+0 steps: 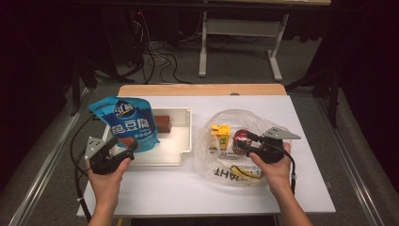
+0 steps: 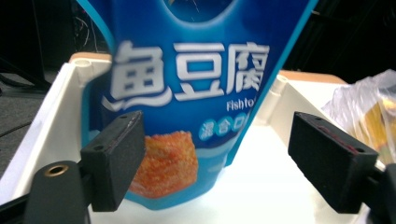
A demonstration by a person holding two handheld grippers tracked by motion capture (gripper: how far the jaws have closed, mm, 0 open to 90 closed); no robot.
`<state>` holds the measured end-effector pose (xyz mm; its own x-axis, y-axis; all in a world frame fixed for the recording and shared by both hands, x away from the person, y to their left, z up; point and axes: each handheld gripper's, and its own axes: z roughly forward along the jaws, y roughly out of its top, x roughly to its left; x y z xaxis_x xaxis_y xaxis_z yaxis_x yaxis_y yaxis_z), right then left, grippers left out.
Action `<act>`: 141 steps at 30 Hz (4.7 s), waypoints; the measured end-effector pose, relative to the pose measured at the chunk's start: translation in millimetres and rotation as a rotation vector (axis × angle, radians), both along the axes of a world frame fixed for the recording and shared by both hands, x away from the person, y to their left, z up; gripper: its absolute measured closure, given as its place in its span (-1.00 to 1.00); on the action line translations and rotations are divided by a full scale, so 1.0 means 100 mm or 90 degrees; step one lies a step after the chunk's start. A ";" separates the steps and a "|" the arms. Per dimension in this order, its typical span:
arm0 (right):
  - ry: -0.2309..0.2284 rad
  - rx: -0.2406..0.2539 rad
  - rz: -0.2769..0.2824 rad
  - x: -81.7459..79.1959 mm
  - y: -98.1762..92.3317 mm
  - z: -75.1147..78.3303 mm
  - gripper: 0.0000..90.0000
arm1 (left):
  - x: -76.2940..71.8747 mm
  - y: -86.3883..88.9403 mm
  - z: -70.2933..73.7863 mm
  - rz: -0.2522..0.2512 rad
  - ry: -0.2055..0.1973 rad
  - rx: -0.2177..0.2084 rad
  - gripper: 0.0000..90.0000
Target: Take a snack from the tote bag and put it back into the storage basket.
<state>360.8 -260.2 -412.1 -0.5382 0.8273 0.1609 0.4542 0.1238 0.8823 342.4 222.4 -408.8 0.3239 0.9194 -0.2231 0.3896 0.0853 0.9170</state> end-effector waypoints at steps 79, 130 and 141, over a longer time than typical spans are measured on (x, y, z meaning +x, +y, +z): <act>0.035 -0.144 0.146 0.50 0.58 -0.12 0.13 | 0.00 -0.23 -0.13 -0.112 0.020 0.010 -0.32; -0.012 -0.036 0.067 -0.37 0.08 0.65 0.14 | -0.17 -1.56 -0.05 -0.311 -0.003 0.055 -0.47; -0.010 -0.034 0.090 -0.46 0.24 0.64 0.14 | -0.25 -1.82 -0.05 -0.356 -0.014 0.061 -0.48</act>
